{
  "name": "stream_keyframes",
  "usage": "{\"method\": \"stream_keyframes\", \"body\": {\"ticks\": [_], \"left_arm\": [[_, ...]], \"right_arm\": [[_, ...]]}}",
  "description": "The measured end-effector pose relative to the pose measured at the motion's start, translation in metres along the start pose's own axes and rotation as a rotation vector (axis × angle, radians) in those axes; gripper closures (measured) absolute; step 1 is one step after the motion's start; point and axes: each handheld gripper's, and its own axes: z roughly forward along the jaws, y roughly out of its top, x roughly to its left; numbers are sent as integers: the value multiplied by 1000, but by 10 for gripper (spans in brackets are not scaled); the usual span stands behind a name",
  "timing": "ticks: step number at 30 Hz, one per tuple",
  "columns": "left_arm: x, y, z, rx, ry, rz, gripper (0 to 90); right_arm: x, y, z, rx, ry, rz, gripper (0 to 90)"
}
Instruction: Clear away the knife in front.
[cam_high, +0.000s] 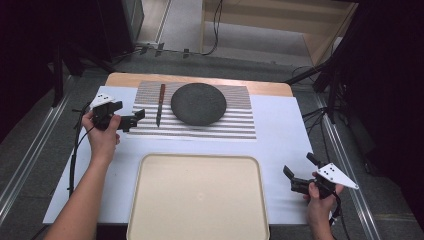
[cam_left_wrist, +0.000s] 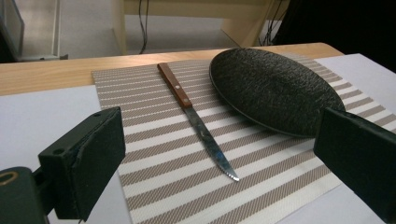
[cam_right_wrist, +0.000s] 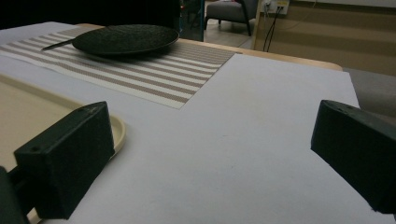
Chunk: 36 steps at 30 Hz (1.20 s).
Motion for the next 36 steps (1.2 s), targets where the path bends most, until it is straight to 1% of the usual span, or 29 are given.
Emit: {"method": "stream_keyframes", "body": {"ticks": [3, 6, 8, 10, 14, 17, 19, 21, 23, 28, 30, 32, 33, 34, 35, 36], "left_arm": [[1, 4, 8, -1, -2, -11, 27], [3, 9, 16, 1, 19, -16, 41], [4, 12, 23, 13, 25, -24, 51], [4, 15, 29, 27, 27, -21, 58], [4, 19, 41, 63, 36, -21, 61], [4, 22, 50, 87, 57, -22, 86], [5, 25, 56, 109, 70, -21, 90], [5, 29, 62, 134, 92, -27, 123], [6, 33, 69, 175, 115, -48, 134], [7, 42, 89, 257, 133, -72, 163], [6, 45, 97, 292, 150, -73, 193], [5, 47, 105, 323, 176, -92, 195], [5, 48, 109, 338, 195, -102, 218], [5, 49, 113, 350, 214, -101, 251], [4, 50, 116, 354, 227, -101, 275], [5, 50, 118, 363, 228, -104, 296]], "right_arm": [[0, 0, 1, 4, -5, -5, 0], [0, 0, 1, 8, -6, -5, 0], [1, 0, 1, 13, -8, -5, 0], [2, 0, 2, 20, -11, -18, 0], [3, 0, 3, 23, -10, -20, 0], [3, 0, 3, 26, -11, -19, 0], [3, 0, 3, 26, -10, -20, 0], [3, 0, 3, 27, -10, -21, 0], [3, 0, 3, 27, -9, -22, 0], [3, 0, 4, 28, -7, -27, 0], [3, 0, 4, 29, -7, -28, 0], [3, 0, 4, 30, -7, -28, 0], [3, 0, 4, 29, -6, -27, 0], [3, 0, 4, 28, -6, -27, 0], [3, 0, 4, 28, -5, -26, 0], [3, 0, 3, 29, -7, -23, 0]]}}
